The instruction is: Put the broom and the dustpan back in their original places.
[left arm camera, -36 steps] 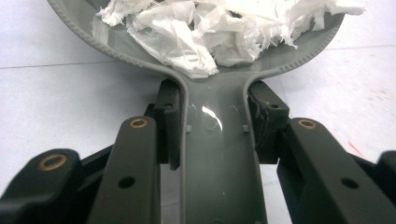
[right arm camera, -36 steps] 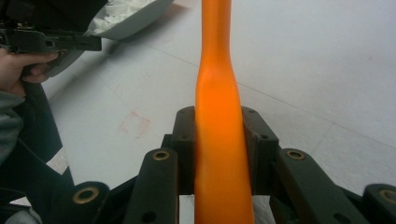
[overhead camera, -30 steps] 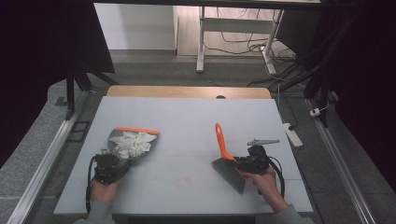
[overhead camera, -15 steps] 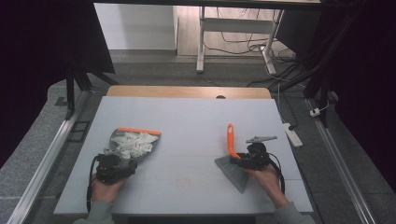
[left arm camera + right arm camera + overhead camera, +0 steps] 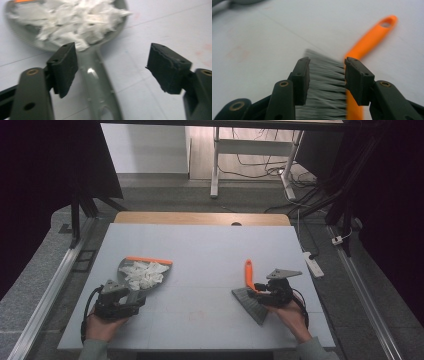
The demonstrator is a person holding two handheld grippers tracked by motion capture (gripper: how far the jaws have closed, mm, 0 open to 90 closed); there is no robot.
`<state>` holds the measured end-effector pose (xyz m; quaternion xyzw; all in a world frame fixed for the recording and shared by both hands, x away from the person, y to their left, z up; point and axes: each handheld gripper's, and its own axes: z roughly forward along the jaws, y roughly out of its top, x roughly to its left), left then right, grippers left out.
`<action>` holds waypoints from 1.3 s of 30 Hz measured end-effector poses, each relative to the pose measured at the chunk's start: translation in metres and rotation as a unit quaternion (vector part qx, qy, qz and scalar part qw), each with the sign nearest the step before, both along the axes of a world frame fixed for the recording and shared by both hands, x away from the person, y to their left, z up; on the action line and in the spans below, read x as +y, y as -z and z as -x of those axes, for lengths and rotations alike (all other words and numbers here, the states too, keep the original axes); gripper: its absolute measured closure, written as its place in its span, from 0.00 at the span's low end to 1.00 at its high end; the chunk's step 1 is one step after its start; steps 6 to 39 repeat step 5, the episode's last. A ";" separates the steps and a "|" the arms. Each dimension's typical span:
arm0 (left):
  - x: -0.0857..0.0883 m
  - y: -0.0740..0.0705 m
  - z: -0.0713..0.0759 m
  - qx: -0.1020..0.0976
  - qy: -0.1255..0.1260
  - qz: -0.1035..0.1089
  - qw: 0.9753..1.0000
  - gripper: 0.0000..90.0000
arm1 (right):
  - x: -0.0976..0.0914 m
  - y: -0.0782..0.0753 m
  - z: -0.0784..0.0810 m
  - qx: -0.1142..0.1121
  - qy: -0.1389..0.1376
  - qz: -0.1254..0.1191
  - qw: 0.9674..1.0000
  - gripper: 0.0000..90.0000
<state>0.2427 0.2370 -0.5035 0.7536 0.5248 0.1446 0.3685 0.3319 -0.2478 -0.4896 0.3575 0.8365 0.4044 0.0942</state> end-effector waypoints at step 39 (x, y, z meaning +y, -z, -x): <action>-0.002 0.001 0.000 -0.002 0.033 0.003 0.999 0.31 | 0.004 0.002 0.009 -0.013 -0.041 0.004 0.999 0.60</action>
